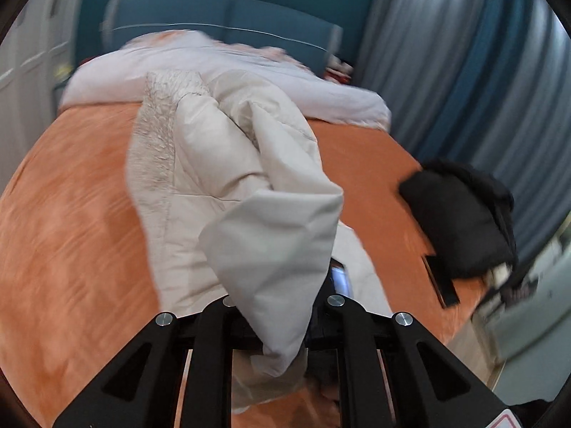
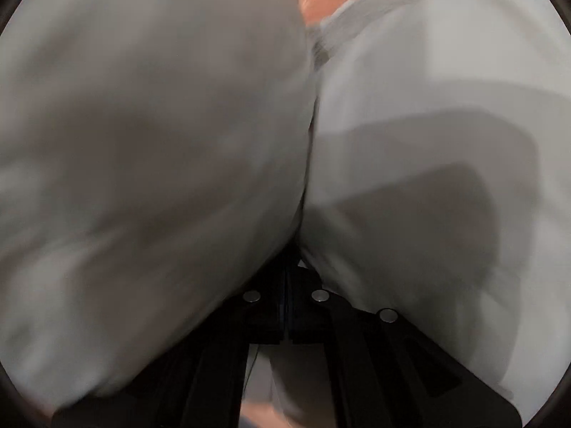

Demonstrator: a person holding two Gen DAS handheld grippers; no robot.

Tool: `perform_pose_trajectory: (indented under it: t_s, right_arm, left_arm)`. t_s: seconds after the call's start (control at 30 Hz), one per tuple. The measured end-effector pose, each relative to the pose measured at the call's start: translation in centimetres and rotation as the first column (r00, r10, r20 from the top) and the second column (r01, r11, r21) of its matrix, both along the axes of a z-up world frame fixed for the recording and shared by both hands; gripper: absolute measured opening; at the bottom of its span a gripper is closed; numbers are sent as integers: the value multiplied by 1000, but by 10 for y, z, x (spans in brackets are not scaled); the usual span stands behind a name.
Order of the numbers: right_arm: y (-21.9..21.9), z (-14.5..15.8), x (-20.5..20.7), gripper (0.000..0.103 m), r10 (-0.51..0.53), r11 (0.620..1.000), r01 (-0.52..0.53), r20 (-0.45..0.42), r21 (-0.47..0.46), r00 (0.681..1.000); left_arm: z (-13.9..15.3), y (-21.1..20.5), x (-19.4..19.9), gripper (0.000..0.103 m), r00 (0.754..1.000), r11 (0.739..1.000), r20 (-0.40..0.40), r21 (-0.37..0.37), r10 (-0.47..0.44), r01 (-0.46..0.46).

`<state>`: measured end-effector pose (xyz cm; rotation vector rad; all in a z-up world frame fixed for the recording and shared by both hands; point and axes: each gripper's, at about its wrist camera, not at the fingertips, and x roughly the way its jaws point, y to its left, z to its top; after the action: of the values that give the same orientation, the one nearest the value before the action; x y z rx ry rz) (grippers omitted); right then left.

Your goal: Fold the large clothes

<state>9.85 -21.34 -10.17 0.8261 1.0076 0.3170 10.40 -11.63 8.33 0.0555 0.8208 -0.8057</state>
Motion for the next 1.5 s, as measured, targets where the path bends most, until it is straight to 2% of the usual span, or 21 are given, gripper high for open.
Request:
perform_pose_trajectory:
  t_s: [0.13,0.23,0.37,0.43,0.53,0.63,0.77,0.87,0.9,0.97,1.07,1.1,1.13,1.2,1.23,1.33,1.4,1.5]
  right_arm:
    - [-62,20,-60,0,-140,990,139,45,24,989]
    - [-115,36,-112,0,-262,963,265,56,-43,963]
    - [-152,55,-156,0,-345,926,352,73,-136,936]
    - [-166,68,-170,0,-372,912,382,93,-151,924]
    - [-172,86,-171,0,-371,901,392,136,-187,918]
    - [-180,117,-149,0,-329,897,370,193,-243,924]
    - [-160,151,-83,0,-182,898,251,215,-361,960]
    - [-143,148,-32,0,-89,901,148,160,-407,983]
    - [-140,138,-18,0,-70,896,120,132,-427,989]
    - [-138,120,1,0,-60,877,86,69,-473,996]
    - [-154,93,9,0,-89,896,86,15,-436,996]
    - [-158,84,11,0,-104,901,98,9,-423,995]
    - [-163,76,12,0,-118,907,108,2,-407,993]
    - [-173,60,17,0,-130,914,113,-17,-389,991]
    - [-177,51,18,0,-133,921,114,-26,-372,991]
    - [-181,35,18,0,-140,937,120,-38,-327,989]
    - [-184,22,18,0,-154,945,136,-37,-299,987]
    - [-181,7,14,0,-173,944,160,-21,-288,985]
  left_arm:
    - [-27,-53,-14,11,995,992,-25,76,-102,103]
    - [-55,-91,-24,11,987,978,-42,135,-156,160]
    - [-96,-131,-41,11,977,949,-54,233,-208,215]
    - [-113,-143,-50,11,973,934,-33,277,-228,228]
    - [-135,-156,-63,11,966,909,16,342,-259,238]
    - [-146,-158,-65,11,965,904,28,360,-259,232]
    - [-153,-156,-69,11,966,898,41,380,-255,221]
    - [-152,-167,-73,11,969,898,48,388,-244,207]
    - [-149,-168,-74,13,969,899,50,388,-241,203]
    - [-139,-166,-77,17,971,905,53,377,-234,197]
    - [-117,-153,-80,29,972,924,28,318,-232,212]
    - [-106,-145,-82,36,973,933,28,290,-229,211]
    - [-96,-137,-84,49,974,942,41,267,-224,205]
    - [-72,-119,-87,65,975,963,98,206,-197,174]
    - [-60,-110,-85,68,976,971,118,173,-184,162]
    - [-37,-98,-66,71,981,986,151,135,-121,101]
    - [-29,-95,-39,72,987,991,154,131,-55,35]
    - [-36,-98,6,71,990,982,135,176,50,-74]
